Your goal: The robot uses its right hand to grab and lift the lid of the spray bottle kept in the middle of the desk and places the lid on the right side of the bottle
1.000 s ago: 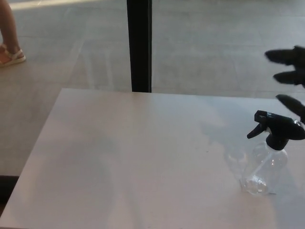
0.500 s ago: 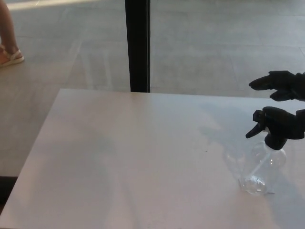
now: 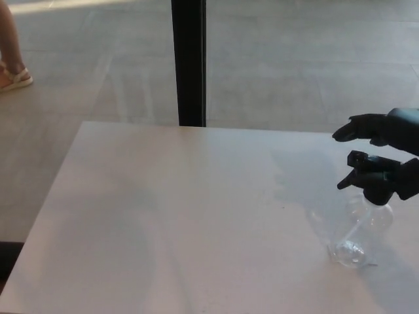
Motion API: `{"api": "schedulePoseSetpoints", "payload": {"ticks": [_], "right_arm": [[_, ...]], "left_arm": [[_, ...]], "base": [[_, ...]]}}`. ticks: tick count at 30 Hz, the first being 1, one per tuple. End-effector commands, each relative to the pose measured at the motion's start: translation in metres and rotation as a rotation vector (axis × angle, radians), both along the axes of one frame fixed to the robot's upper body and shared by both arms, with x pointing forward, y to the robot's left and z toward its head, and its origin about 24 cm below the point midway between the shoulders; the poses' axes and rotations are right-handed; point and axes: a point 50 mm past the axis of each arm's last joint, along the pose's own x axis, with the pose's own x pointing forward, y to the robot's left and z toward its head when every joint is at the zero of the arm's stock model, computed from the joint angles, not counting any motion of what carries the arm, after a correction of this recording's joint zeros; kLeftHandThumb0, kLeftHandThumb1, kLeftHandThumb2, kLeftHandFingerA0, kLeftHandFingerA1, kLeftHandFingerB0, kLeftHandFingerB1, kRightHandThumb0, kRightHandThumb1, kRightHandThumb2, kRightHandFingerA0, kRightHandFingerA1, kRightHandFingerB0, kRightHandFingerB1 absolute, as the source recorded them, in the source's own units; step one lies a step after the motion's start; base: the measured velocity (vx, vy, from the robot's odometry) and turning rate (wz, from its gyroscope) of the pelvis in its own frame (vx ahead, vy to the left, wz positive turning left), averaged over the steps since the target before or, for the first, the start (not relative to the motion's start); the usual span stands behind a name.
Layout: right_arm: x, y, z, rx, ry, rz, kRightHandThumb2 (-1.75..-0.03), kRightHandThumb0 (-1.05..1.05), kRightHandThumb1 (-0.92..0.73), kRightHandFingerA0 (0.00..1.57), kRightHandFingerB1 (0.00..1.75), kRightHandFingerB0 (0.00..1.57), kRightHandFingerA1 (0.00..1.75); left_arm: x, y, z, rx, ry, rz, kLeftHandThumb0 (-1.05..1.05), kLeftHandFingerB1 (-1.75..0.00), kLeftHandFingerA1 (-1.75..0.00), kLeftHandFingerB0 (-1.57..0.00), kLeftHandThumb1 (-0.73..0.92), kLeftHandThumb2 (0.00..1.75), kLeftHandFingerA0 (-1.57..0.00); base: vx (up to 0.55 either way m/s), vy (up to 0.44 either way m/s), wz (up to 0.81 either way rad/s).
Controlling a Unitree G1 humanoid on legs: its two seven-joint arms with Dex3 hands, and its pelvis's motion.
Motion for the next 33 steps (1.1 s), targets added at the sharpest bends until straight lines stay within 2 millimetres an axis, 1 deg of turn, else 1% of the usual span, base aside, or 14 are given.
{"api": "schedulePoseSetpoints", "payload": {"ticks": [1,2,6,7,11,16,20,21,23,24,26,27,29,33], "right_arm": [[-0.004,-0.008,0.012,-0.262,0.11,-0.116,-0.62,-0.93,-0.69,0.26,0.28,0.21,0.57],[-0.004,-0.009,0.011,-0.248,0.102,-0.123,-0.6,-0.87,-0.62,0.58,0.3,0.27,1.17],[-0.005,-0.009,0.011,-0.244,0.101,-0.116,-0.59,-0.69,-0.59,0.83,0.33,0.38,1.09],[-0.005,-0.01,0.011,-0.247,0.101,-0.116,-0.59,-0.61,-0.6,0.94,0.34,0.42,1.0],[-0.006,-0.005,0.014,-0.351,0.058,-0.121,-0.7,-0.32,-0.62,0.76,0.61,1.02,1.48],[-0.005,-0.003,0.013,-0.354,-0.027,-0.12,-0.63,-0.39,-0.56,0.81,0.73,0.95,1.42],[-0.005,-0.002,0.01,-0.3,-0.133,-0.104,-0.86,-0.3,-0.68,0.86,0.85,0.84,1.66],[-0.005,-0.001,0.01,-0.283,-0.153,-0.104,-0.9,-0.3,-0.72,0.89,0.69,0.79,1.69],[-0.006,0.0,0.009,-0.247,-0.189,-0.093,-0.81,-0.29,-0.75,0.89,0.67,0.81,1.68],[-0.007,0.0,0.008,-0.175,-0.257,-0.076,-0.7,-0.34,-0.74,0.86,0.84,0.82,1.69],[-0.007,0.0,0.006,-0.138,-0.287,-0.067,-0.79,-0.38,-0.66,1.02,1.25,0.79,1.65],[-0.008,0.0,0.006,-0.137,-0.289,-0.066,-0.79,-0.38,-0.66,1.02,1.25,0.79,1.65],[-0.008,0.0,0.005,-0.111,-0.307,-0.056,-0.66,-0.36,-0.73,0.85,0.78,0.82,1.71],[-0.007,-0.002,0.008,-0.087,-0.342,-0.036,-0.64,-0.34,-0.7,0.87,0.8,0.85,1.73]], "left_arm": [[-0.002,0.008,0.009,0.048,0.004,-0.046,-0.94,-0.39,-0.51,-0.36,0.92,0.71,-0.54],[-0.001,0.008,0.008,0.045,-0.001,-0.026,-0.92,-0.39,-0.49,-0.38,0.92,0.7,-0.56],[-0.001,0.007,0.008,0.039,-0.006,-0.02,-0.91,-0.38,-0.48,-0.37,0.92,0.7,-0.56],[-0.001,0.007,0.007,0.034,-0.014,-0.009,-0.93,-0.5,-0.58,-0.32,0.77,1.15,-0.5],[0.0,0.005,0.006,0.028,-0.017,-0.007,-0.94,-0.51,-0.59,-0.35,0.77,1.15,-0.55],[-0.002,0.005,0.005,0.021,-0.016,-0.014,-0.93,-0.51,-0.6,-0.34,0.76,1.15,-0.52],[-0.005,0.004,0.004,0.015,-0.01,-0.003,-0.96,-0.5,-0.58,-0.32,0.77,1.15,-0.51],[-0.005,0.004,0.004,0.014,-0.011,0.001,-0.93,-0.38,-0.49,-0.38,0.92,0.68,-0.57],[-0.006,0.003,0.003,0.013,-0.013,0.01,-0.92,-0.38,-0.49,-0.39,0.92,0.68,-0.58],[-0.006,0.004,0.004,0.016,-0.009,0.01,-0.96,-0.51,-0.6,-0.36,0.76,1.15,-0.55],[-0.005,0.004,0.004,0.024,-0.003,0.002,-0.89,-0.51,-0.6,-0.32,0.72,1.15,-0.52],[-0.005,0.004,0.004,0.024,-0.003,0.002,-0.89,-0.51,-0.6,-0.32,0.72,1.15,-0.52],[-0.005,0.004,0.004,0.026,-0.007,0.002,-0.86,-0.51,-0.6,-0.32,0.72,1.14,-0.52],[-0.006,0.004,0.004,0.02,-0.015,0.007,-0.89,-0.52,-0.6,-0.35,0.74,1.14,-0.52]], "base": [[0.0,0.0,0.0],[0.0,0.0,0.0],[0.0,0.0,0.0],[0.0,0.0,0.0],[0.0,0.0,0.0],[0.0,0.0,0.0],[0.0,0.0,0.0],[0.0,0.0,0.0],[0.0,0.0,0.0],[0.0,0.0,0.0],[0.0,0.0,0.0],[0.0,0.0,0.0],[0.0,0.0,0.0],[0.0,0.0,0.0]]}}
